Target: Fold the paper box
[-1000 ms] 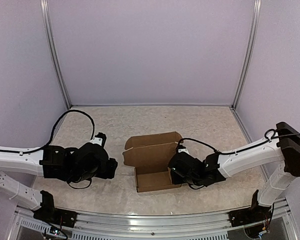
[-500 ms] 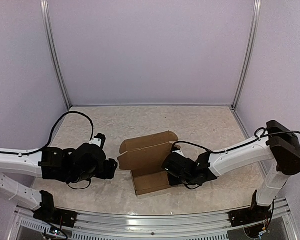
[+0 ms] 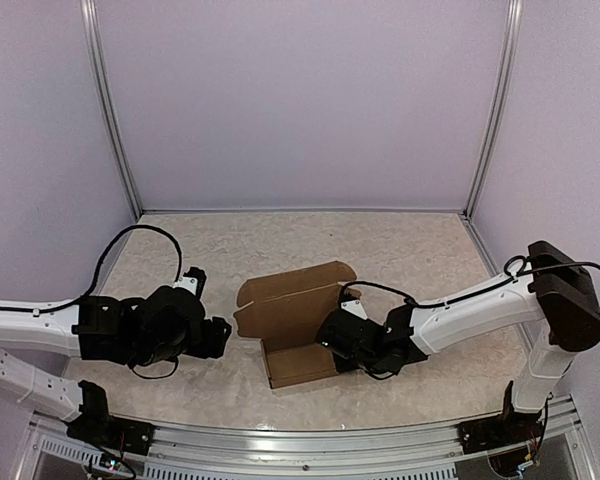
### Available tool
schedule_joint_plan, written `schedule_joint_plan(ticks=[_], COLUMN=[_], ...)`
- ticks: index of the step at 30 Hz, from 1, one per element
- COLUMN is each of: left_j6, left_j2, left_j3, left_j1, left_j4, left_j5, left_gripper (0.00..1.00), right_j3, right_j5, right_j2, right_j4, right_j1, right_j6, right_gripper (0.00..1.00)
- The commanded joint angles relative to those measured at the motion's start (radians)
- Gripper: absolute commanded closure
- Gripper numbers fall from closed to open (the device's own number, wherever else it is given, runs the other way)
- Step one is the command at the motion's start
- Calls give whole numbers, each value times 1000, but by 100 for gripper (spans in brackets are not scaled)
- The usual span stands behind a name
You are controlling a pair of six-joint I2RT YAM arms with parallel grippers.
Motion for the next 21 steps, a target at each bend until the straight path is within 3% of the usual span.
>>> schedule_joint_plan(ticks=[1,11,21], left_j6=[18,20,18], left_j2=[-15,4,22], left_j3=[-13,-3,7], left_j1=[15,20,21], left_j4=[12,15,18], left_j5=[16,25,30], left_gripper=[19,19,19], right_j3=[11,-9,-25], right_j5=[30,28,54], right_j2=[18,-13,-86], right_j4=[-25,27,50], right_j1=[8,9,8], right_j6=[23,36,40], right_gripper=[93,68,52])
